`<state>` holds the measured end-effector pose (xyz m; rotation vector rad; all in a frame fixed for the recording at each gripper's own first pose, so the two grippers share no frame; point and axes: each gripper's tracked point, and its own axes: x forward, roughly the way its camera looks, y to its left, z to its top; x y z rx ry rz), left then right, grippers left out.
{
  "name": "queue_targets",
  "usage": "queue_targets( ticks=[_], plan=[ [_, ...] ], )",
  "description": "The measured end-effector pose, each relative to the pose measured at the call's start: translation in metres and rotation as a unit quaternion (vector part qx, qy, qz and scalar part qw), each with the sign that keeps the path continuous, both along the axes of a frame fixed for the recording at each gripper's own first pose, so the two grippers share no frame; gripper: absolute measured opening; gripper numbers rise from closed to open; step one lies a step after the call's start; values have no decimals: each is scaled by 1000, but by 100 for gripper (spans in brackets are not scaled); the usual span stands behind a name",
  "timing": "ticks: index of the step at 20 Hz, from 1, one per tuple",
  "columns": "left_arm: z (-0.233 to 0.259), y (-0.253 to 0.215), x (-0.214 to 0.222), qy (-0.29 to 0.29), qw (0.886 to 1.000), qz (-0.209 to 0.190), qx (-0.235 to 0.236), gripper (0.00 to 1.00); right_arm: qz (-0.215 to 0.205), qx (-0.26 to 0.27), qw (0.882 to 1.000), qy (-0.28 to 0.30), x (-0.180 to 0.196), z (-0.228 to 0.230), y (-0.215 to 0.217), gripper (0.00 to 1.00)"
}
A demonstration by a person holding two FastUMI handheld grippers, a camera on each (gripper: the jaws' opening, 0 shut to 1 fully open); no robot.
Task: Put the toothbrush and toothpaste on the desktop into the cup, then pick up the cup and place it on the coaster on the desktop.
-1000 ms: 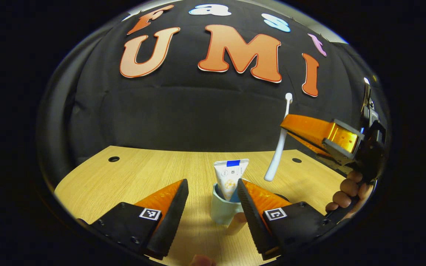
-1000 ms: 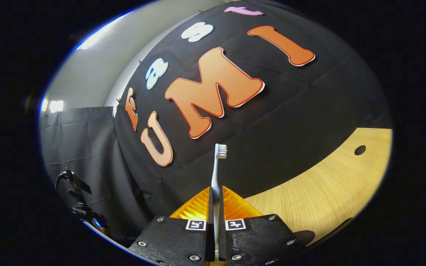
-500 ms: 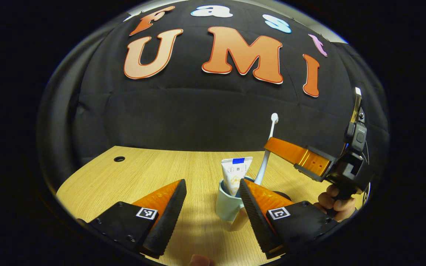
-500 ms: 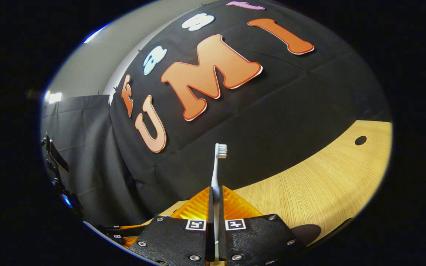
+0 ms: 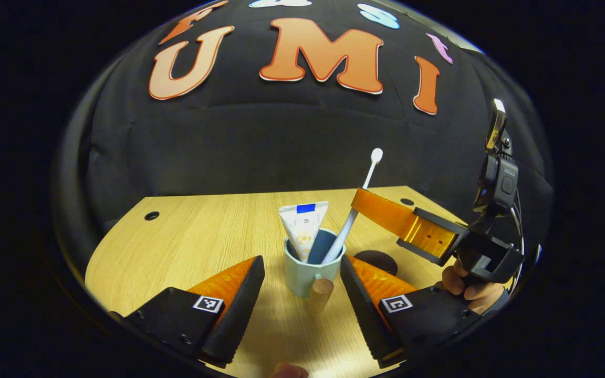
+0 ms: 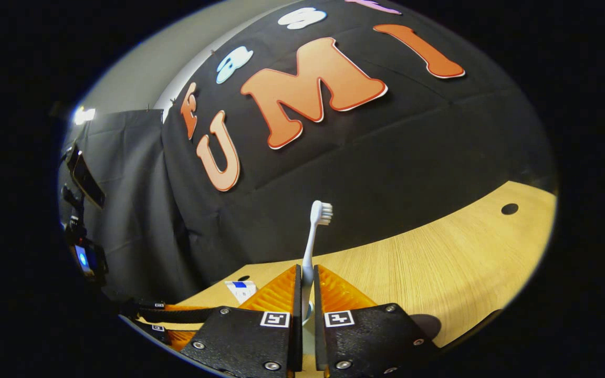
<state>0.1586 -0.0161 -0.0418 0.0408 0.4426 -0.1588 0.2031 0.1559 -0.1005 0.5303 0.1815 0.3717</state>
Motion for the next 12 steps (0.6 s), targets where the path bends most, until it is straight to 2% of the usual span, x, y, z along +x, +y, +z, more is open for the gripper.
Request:
queue_targets(
  ticks=[5, 6, 7, 10, 12],
  plan=[
    [-22, -8, -2, 79, 997, -16, -16, 94, 8, -20, 1000, 3, 1, 9, -7, 17],
    [-29, -12, -3, 92, 996, -15, -16, 94, 17, -24, 1000, 5, -1, 9, -5, 30],
    [-35, -15, -1, 107, 994, -14, -17, 94, 22, -24, 999, 3, -4, 12, -5, 22],
    [-60, -26, 14, 159, 987, -16, -22, 94, 37, -35, 999, -2, -13, 19, -8, 29],
    [-70, -24, 23, 199, 980, -13, -16, 94, 38, -51, 998, -6, -20, 22, -18, 37]
  ],
)
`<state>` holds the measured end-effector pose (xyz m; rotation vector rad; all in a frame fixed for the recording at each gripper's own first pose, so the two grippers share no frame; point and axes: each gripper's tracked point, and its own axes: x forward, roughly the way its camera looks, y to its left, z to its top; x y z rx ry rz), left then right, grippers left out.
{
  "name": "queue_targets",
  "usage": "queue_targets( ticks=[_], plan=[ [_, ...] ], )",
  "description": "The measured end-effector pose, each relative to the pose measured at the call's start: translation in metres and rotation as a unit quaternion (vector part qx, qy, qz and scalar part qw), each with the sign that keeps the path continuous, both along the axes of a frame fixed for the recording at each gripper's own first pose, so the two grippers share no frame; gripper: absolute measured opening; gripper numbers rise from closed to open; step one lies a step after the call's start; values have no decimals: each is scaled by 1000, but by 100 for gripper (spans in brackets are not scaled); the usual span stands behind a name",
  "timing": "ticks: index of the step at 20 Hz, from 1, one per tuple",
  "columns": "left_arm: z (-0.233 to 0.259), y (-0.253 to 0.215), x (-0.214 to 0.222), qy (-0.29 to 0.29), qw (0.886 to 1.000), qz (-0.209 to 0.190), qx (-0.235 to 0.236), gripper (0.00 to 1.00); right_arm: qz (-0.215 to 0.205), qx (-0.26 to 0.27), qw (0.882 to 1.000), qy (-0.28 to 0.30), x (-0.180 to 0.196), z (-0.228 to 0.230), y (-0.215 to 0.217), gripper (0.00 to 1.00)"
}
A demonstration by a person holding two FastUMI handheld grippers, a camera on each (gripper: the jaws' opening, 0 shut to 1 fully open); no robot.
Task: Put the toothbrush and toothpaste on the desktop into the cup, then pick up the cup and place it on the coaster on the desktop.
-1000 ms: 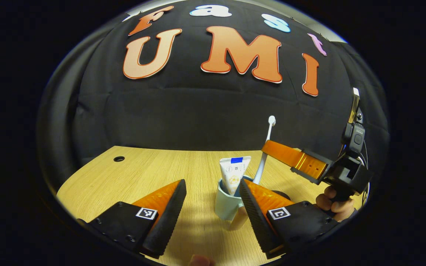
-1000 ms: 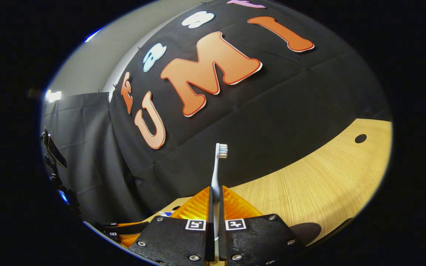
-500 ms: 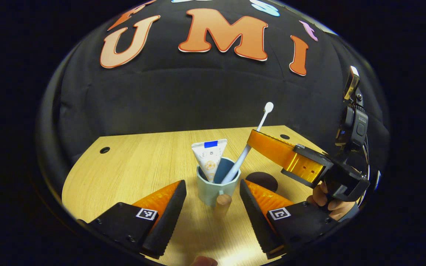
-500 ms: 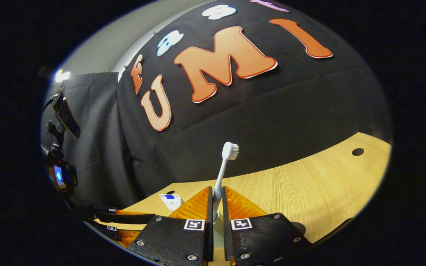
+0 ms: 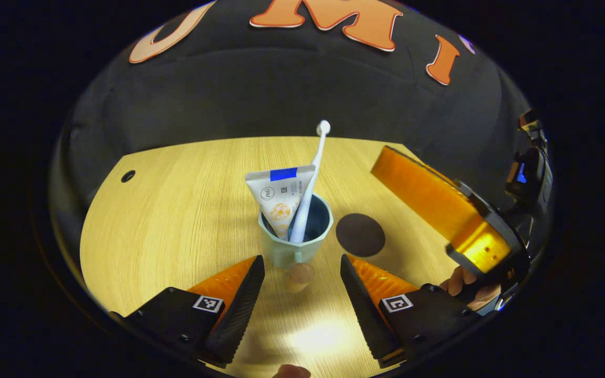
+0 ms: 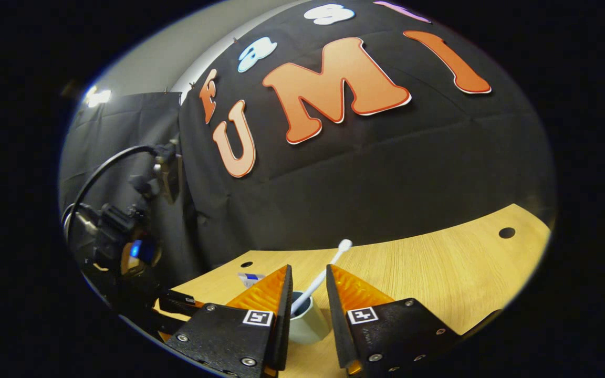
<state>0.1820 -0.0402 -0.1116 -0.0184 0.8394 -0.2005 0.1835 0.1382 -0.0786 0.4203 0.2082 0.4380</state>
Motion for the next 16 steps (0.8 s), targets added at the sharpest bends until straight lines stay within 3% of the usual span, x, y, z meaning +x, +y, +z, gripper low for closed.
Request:
queue_targets(
  ticks=[4, 7, 16],
  plan=[
    [-13, 0, 16, 66, 998, 1, 9, 94, -11, -21, 1000, -17, -16, 12, -33, 57],
    [-15, -7, 19, 83, 996, -4, 25, 94, -30, -31, 998, -38, -25, 26, -63, 72],
    [-21, -12, 26, 147, 986, 9, 82, 94, -63, -32, 996, -52, -53, 38, -122, 84]
  ],
)
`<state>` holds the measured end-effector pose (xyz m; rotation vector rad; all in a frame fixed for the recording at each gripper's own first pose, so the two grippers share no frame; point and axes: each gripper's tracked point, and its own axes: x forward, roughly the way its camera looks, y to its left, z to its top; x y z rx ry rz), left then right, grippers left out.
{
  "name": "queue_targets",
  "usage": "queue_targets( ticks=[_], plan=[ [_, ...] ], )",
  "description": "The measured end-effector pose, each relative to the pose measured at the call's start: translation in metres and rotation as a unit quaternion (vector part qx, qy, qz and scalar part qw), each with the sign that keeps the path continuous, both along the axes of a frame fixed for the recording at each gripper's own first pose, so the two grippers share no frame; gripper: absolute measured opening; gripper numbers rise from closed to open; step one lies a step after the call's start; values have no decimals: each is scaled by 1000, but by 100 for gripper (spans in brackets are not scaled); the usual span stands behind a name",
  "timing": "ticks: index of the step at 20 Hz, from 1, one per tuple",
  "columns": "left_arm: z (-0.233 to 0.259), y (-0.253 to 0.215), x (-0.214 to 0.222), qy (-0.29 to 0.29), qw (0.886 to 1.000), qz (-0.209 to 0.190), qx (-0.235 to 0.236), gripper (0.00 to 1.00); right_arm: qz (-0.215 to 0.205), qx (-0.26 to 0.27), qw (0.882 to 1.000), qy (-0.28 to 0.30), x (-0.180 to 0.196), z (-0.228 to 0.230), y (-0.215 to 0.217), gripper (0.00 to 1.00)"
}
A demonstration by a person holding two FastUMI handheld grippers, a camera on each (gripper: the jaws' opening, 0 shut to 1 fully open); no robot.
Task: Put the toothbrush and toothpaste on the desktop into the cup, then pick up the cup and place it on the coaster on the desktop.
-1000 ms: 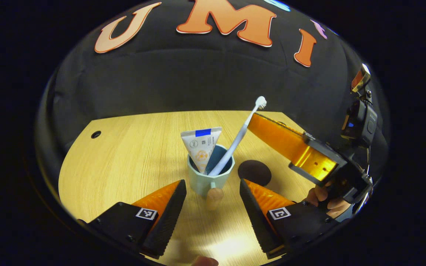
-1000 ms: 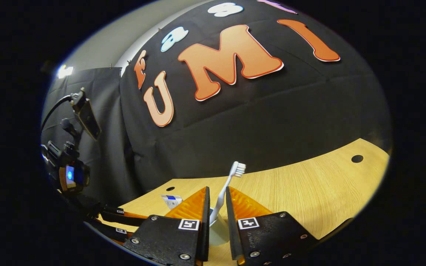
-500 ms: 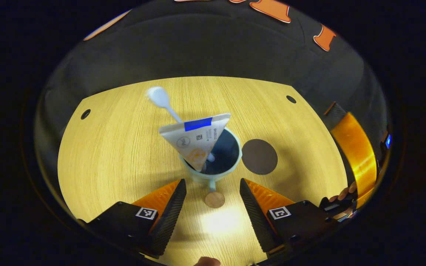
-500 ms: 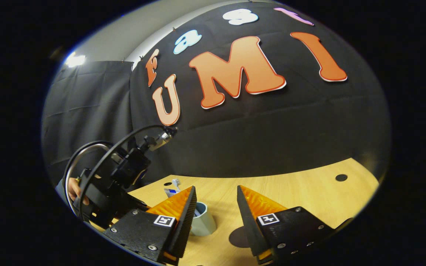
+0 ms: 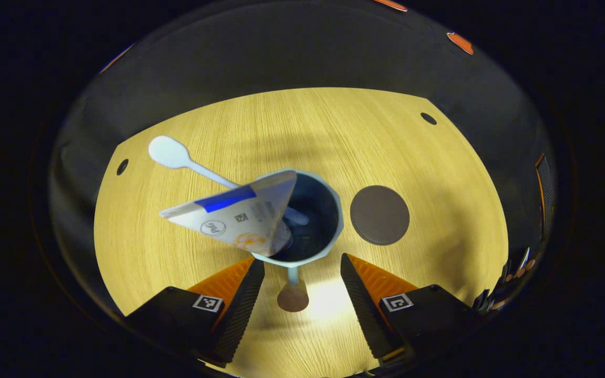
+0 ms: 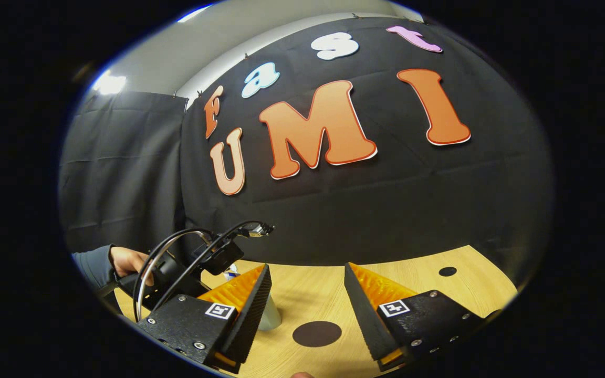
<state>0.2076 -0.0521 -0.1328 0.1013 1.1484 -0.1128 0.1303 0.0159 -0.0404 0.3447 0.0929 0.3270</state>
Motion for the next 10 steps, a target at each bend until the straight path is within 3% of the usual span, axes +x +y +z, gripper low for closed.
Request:
queue_targets(
  ticks=[1, 4, 5, 7, 10],
  plan=[
    [3, 0, -1, 5, 1000, 6, 9, 93, -2, 2, 1000, 0, -2, 0, -4, 85],
    [5, -8, 4, 29, 999, 19, 12, 65, -7, 7, 1000, -2, -8, 0, -13, 86],
    [2, -9, 4, 43, 999, 32, 11, 65, -5, 9, 1000, -1, -10, -2, -14, 86],
    [7, -19, 13, 46, 998, 43, 1, 35, -6, 13, 1000, 8, -12, -9, -16, 87],
    [25, -39, 21, 38, 998, 48, 3, 33, -9, 14, 1000, 13, -18, -13, -21, 89]
  ],
)
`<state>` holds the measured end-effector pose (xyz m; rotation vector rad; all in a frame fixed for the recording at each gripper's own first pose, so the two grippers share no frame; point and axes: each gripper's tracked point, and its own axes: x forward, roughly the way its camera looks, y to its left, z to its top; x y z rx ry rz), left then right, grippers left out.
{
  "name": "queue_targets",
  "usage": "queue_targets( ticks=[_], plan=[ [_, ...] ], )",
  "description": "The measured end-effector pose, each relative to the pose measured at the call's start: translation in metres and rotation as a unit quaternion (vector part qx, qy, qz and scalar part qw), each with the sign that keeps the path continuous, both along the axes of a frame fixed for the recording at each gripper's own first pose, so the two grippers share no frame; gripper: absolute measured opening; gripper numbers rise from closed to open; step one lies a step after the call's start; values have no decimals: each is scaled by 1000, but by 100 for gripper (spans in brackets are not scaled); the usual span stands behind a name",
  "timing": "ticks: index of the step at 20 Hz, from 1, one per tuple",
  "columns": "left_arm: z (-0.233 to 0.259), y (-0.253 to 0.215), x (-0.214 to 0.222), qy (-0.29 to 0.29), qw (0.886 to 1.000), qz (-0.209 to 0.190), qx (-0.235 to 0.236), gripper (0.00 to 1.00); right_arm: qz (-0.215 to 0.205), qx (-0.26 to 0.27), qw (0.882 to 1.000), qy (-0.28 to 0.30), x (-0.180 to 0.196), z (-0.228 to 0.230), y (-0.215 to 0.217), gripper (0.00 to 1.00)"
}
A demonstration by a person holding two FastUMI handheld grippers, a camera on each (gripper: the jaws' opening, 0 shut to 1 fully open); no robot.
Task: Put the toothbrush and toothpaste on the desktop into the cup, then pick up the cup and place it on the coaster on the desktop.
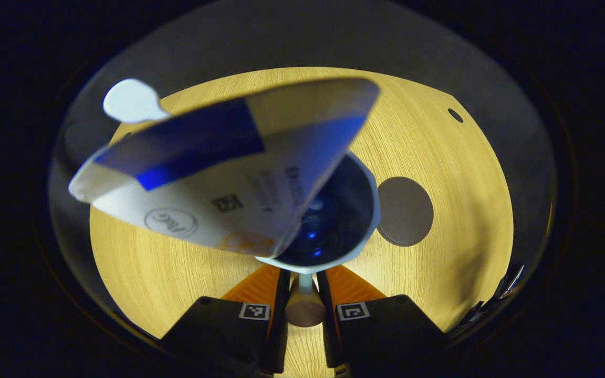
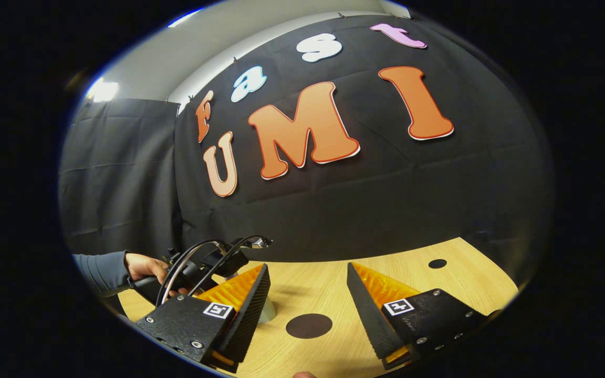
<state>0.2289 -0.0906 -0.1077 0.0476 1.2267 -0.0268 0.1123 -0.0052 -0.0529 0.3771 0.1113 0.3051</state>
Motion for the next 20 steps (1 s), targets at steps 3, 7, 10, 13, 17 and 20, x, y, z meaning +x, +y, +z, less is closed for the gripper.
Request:
queue_targets(
  ticks=[3, 7, 10, 13, 17, 20],
  plan=[
    [9, -17, -1, -10, 1000, 2, 0, 33, -1, -7, 1000, 1, -3, -3, -2, 89],
    [16, -39, -9, -12, 1000, -1, 5, 31, -4, -7, 1000, 2, -10, -2, -8, 92],
    [40, -48, -5, -15, 1000, -6, 1, 33, -10, -16, 1000, 0, -15, -2, -13, 92],
    [43, -41, -29, -28, 1000, -14, -1, 33, -16, -19, 1000, 5, -22, -4, -16, 93],
    [73, -80, -40, -37, 999, -35, 0, 31, -27, -25, 999, 2, -33, -2, -24, 94],
    [105, -107, -39, -42, 998, -48, -4, 31, -31, -33, 999, -3, -40, 1, -27, 94]
  ],
)
